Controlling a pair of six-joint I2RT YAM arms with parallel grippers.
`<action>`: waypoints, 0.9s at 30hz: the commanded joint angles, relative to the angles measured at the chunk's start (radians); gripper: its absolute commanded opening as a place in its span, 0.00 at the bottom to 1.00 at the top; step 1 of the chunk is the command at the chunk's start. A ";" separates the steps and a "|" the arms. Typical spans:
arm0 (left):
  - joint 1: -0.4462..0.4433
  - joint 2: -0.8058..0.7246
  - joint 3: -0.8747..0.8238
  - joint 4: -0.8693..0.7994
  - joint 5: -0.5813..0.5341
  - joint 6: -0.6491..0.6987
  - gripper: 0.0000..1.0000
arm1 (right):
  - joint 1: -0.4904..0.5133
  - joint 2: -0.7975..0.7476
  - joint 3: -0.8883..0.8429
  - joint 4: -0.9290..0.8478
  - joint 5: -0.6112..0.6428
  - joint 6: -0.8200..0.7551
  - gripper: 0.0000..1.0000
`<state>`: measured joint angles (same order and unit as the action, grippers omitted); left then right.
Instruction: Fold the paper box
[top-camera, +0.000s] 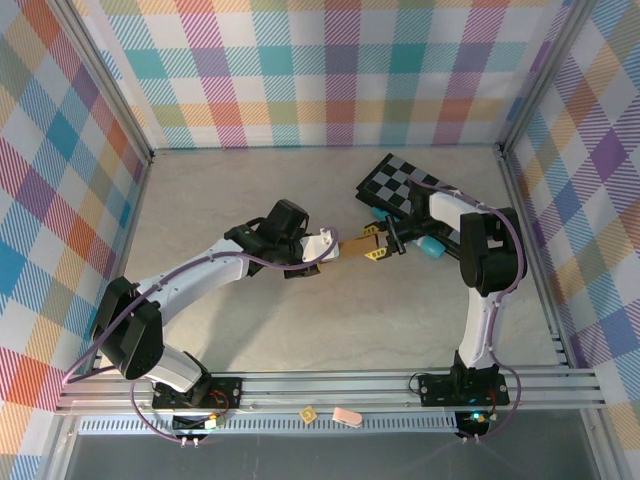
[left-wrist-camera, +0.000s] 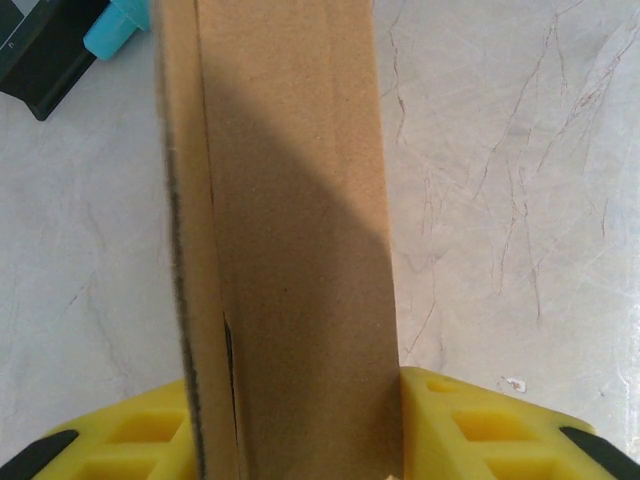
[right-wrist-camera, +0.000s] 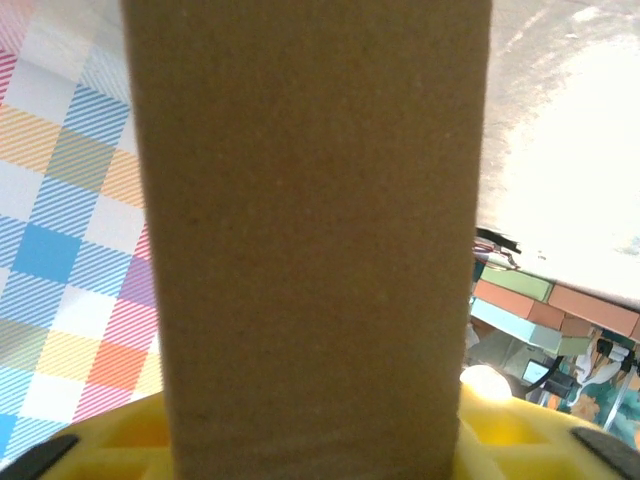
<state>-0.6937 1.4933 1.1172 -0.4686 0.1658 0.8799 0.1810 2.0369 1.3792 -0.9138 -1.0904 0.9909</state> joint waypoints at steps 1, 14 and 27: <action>-0.016 -0.008 0.038 -0.102 0.026 0.004 0.41 | -0.011 -0.023 -0.001 -0.041 -0.008 0.018 0.54; -0.012 0.021 0.178 -0.404 0.080 -0.047 0.39 | -0.060 -0.205 0.121 -0.193 0.275 -0.171 0.84; 0.016 0.048 0.156 -0.429 0.089 -0.059 0.39 | 0.055 -0.622 -0.082 0.125 0.655 -0.642 0.45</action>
<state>-0.6880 1.5242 1.2774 -0.8795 0.2279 0.8291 0.1814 1.5150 1.3666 -0.9127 -0.5507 0.5537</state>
